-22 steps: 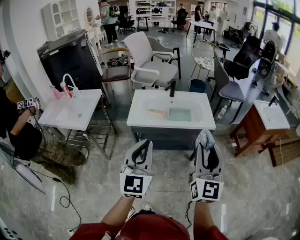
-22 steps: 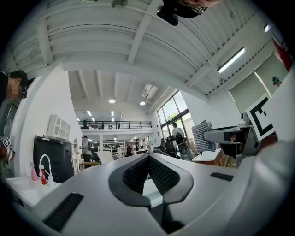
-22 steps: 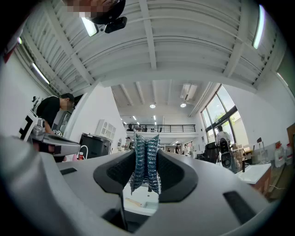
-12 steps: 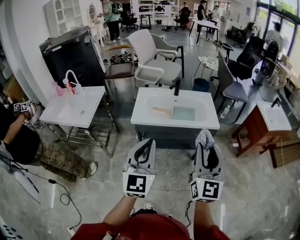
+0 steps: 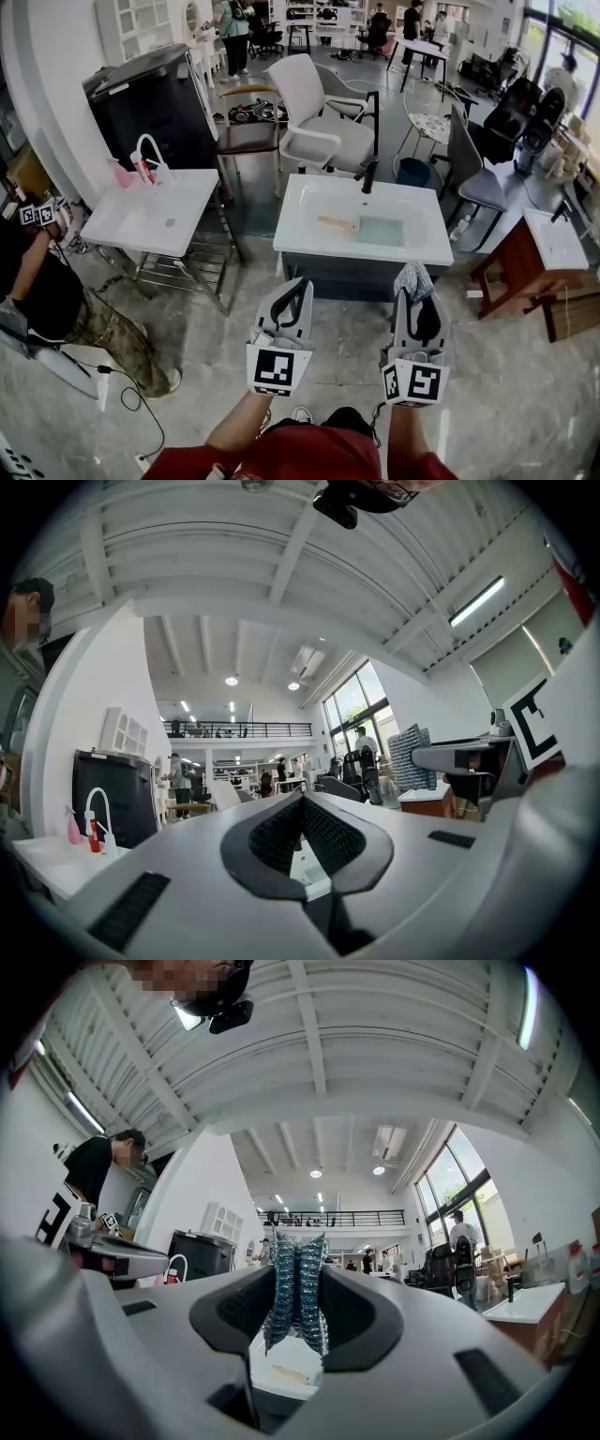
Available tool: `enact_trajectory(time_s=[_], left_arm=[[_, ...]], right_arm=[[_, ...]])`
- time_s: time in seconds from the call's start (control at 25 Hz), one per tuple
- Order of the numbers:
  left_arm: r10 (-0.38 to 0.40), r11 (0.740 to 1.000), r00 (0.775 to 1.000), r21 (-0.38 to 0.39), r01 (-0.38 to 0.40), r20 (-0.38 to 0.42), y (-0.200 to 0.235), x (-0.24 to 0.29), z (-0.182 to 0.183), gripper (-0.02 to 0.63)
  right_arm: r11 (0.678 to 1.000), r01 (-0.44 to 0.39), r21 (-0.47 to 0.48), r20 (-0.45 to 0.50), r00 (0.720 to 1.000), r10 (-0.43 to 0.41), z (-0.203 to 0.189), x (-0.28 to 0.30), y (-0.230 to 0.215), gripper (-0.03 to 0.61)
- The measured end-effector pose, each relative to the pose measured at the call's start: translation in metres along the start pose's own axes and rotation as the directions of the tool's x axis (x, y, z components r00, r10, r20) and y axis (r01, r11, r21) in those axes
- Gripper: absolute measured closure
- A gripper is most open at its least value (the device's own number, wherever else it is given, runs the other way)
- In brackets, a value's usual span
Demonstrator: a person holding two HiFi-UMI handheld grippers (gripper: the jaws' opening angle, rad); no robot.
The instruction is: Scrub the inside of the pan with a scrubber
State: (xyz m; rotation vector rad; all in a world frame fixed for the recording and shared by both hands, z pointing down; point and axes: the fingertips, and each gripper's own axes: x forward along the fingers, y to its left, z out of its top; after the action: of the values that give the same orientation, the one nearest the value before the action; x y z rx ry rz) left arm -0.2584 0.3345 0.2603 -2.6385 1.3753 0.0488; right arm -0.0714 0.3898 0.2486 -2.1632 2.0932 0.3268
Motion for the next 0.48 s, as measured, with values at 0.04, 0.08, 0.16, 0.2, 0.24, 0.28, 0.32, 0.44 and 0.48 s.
enact_trajectory(time_s=[0.04,0.08,0.16,0.2,0.24,0.28,0.32,0.44,0.48], left_arm=[[-0.004,1.000,1.000,0.012,0.004,0.011,0.002,0.004,-0.001,0.600],[-0.008,1.000,1.000,0.014,0.008,0.012,0.003,0.007,-0.002,0.600],[-0.014,1.000,1.000,0.002,0.014,0.000,0.005,0.014,-0.005,0.600],[-0.016,1.000,1.000,-0.009,0.016,-0.012,0.007,0.018,-0.007,0.600],[-0.018,1.000,1.000,-0.017,0.017,-0.021,0.009,0.023,-0.010,0.600],[-0.020,1.000,1.000,-0.020,0.020,-0.024,0.010,0.029,-0.012,0.600],[-0.022,1.000,1.000,-0.019,0.022,-0.022,0.011,0.036,-0.015,0.600],[-0.025,0.999,0.999,-0.021,0.024,-0.020,0.010,0.058,-0.022,0.600],[-0.025,0.999,0.999,-0.021,0.024,-0.026,0.009,0.067,-0.024,0.600]], right_arm=[[1.000,0.002,0.000,-0.005,1.000,-0.002,-0.002,0.002,0.000,0.414],[1.000,0.005,0.003,-0.012,1.000,-0.005,-0.004,0.005,0.000,0.414],[1.000,0.011,0.008,-0.027,1.000,-0.011,-0.007,0.010,-0.001,0.414],[1.000,0.012,0.004,-0.030,0.999,-0.012,-0.010,0.013,-0.001,0.414],[1.000,0.010,-0.001,-0.032,0.999,-0.010,-0.013,0.019,-0.002,0.414],[1.000,0.006,-0.006,-0.033,0.999,-0.007,-0.016,0.025,-0.003,0.414],[1.000,0.004,-0.011,-0.036,0.999,-0.004,-0.019,0.031,-0.004,0.414],[1.000,0.003,-0.009,-0.046,0.999,-0.004,-0.031,0.049,-0.014,0.414],[1.000,0.003,-0.003,-0.044,0.999,-0.003,-0.034,0.056,-0.020,0.414]])
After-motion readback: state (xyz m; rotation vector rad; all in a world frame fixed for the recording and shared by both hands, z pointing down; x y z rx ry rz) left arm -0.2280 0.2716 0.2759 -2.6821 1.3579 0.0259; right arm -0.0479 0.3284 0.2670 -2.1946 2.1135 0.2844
